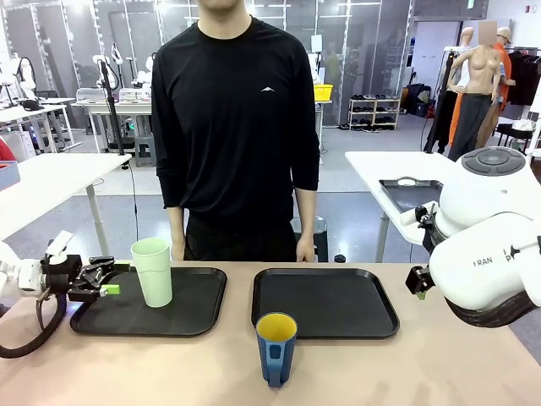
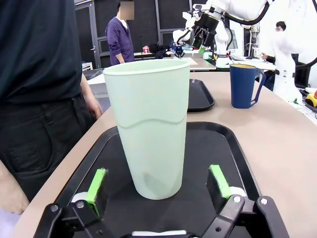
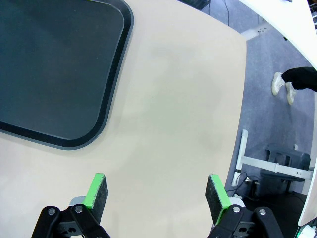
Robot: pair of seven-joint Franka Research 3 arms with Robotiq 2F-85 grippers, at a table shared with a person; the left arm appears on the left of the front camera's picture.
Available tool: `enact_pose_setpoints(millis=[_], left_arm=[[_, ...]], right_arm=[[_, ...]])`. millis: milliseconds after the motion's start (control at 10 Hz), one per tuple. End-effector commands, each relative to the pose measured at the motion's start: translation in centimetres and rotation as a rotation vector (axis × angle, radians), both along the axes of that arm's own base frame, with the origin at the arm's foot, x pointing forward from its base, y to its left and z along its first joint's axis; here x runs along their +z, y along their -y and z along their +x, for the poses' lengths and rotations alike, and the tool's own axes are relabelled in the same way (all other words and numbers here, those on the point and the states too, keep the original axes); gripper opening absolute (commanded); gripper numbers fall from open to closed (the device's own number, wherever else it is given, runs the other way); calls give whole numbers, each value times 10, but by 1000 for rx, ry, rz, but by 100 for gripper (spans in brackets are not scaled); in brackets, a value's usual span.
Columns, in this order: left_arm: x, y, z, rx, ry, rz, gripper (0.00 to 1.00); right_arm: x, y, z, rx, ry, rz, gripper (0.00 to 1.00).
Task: Sort and store the cups by type.
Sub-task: Pick up the Handle plastic cup and place it into the empty Flat Tray.
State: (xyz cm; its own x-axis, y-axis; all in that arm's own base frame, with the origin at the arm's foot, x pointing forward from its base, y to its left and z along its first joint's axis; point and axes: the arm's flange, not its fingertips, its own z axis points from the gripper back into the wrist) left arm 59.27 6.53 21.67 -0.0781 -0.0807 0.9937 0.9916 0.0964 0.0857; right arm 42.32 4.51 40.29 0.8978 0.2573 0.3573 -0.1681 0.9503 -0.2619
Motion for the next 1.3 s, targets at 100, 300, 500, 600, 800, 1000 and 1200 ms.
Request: enact_pose_setpoints(millis=[100,300,500,600,800,1000,1200], left_arm=[[-1,0,3,-1,1,3,100],[-1,0,3,-1,1,3,100],[0,0,0,0,0,0,100],[17,-6,-17,48,19,80,100],[47,-23,-56,82,32,168,100],[79,-43,-84,164,79,315,100],[111,-49,-118,241,62,536,100]], right_arm=[[-1,0,0,3,-1,-2,100],[-1,0,0,3,-1,-2,100],[-1,0,0,3,-1,-2,100],[-1,0,0,3,-1,-2,100],[-1,0,0,3,-1,-2,100],[-1,0,0,3,-1,-2,100],[-1,0,0,3,-1,-2,100]])
